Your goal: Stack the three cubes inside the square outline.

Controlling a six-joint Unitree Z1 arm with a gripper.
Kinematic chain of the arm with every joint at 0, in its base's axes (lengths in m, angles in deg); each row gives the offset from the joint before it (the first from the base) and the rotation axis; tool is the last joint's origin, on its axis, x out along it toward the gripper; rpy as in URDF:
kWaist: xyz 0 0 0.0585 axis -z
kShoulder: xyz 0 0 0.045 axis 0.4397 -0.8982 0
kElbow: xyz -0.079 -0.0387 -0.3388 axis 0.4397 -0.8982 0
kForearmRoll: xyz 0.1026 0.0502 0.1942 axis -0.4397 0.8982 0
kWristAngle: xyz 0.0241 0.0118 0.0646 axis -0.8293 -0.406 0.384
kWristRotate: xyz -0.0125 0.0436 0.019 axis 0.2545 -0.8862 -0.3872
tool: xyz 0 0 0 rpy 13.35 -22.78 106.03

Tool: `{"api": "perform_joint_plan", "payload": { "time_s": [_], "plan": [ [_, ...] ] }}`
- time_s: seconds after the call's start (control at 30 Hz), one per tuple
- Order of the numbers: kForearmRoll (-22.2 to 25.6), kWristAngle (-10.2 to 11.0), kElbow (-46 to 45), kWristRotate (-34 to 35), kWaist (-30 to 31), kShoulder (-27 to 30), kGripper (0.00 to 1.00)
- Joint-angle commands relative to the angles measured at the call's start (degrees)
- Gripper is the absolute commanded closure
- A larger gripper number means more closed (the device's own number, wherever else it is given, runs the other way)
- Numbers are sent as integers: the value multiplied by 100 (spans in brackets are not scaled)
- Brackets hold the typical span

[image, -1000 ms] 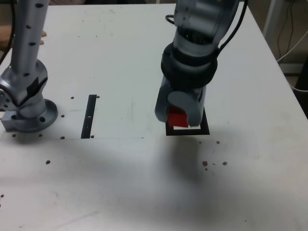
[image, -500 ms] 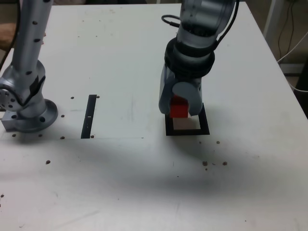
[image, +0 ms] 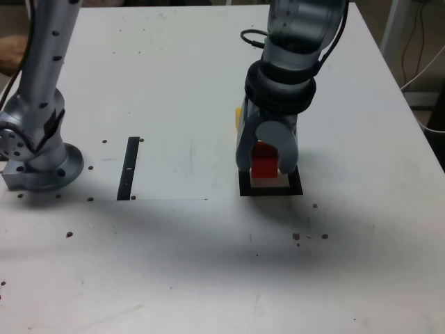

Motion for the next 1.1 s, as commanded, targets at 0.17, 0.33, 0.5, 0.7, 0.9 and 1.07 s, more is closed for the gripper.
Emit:
{"api": "perform_joint_plan", "payload": {
  "time_s": [0.17, 0.33, 0.5, 0.7, 0.9, 1.07],
  "plan": [
    [-67, -11, -32, -72, -89, -40, 79],
    [-213, -22, -94, -104, -103, -113, 75],
    [-311, -43, -115, -136, -103, -200, 73],
    [-328, -17, -122, -147, -103, -207, 67],
    [-407, -28, -208, -192, -103, -209, 42],
    [-538, -47, -358, -223, -103, -201, 10]
  ]
}}
